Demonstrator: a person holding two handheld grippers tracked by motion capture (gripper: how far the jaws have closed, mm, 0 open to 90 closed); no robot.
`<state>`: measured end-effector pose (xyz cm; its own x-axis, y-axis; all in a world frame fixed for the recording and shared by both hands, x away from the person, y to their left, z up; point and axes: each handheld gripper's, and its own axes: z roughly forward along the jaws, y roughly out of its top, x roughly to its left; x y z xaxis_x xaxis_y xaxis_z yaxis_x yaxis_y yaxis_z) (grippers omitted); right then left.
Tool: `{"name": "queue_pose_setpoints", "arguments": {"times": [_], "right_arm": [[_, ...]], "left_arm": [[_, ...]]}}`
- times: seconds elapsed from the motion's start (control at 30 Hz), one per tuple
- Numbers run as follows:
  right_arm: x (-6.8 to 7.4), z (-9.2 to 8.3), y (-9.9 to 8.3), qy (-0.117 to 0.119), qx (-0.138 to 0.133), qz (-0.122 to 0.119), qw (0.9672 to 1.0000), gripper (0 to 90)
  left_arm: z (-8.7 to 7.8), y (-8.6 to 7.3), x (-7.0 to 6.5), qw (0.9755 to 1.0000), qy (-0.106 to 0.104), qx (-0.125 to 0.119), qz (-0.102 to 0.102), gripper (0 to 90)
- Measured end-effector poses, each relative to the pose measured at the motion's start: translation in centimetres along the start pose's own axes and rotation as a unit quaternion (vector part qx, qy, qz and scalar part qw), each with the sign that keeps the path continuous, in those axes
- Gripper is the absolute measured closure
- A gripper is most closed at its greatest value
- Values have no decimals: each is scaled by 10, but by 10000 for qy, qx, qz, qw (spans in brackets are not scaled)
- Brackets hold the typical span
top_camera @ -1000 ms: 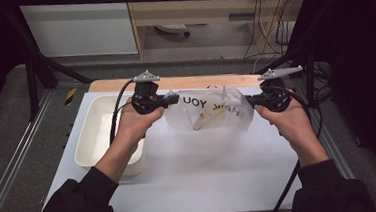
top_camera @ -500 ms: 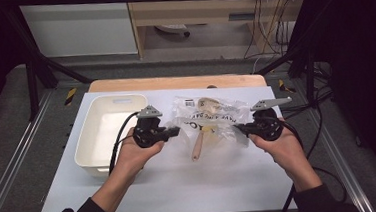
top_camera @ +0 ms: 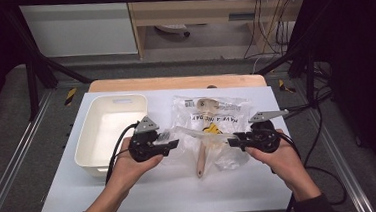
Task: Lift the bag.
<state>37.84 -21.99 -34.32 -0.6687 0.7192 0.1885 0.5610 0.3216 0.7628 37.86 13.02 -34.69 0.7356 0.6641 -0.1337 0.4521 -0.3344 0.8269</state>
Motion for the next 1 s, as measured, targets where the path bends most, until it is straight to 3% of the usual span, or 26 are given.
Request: {"name": "queue_pose_setpoints", "arguments": {"times": [0.07, 0.17, 0.3, 0.43, 0.53, 0.6, 0.73, 1.0], "right_arm": [[2, -4, 0, -56, -135, -9, 9999, 448], [4, -10, 0, -145, -342, 60, 9993, 319], [5, -15, 0, -294, -587, 65, 9978, 158], [4, -20, -1, -285, -830, 87, 9961, 107], [3, -24, -2, -290, -996, 119, 9945, 95], [4, -26, -3, -242, -1093, 170, 9936, 89], [9, -26, -6, -238, -1048, 130, 9941, 79], [23, -15, -17, -196, -892, -28, 9958, 70]], "left_arm": [[-6, -1, -3, 9999, 84, -101, 9, 302], [-12, 1, -5, 9998, 7, -173, -75, 199], [-20, 2, -9, 9997, -89, -242, -29, 137], [-28, 2, -11, 9993, -124, -365, 8, 124], [-35, 2, -14, 9987, -145, -457, -163, 133], [-41, 0, -21, 9984, -211, -527, -51, 132], [-45, -5, -29, 9980, -203, -595, -1, 114], [-46, -22, -29, 9983, -14, -579, 24, 120]]}}
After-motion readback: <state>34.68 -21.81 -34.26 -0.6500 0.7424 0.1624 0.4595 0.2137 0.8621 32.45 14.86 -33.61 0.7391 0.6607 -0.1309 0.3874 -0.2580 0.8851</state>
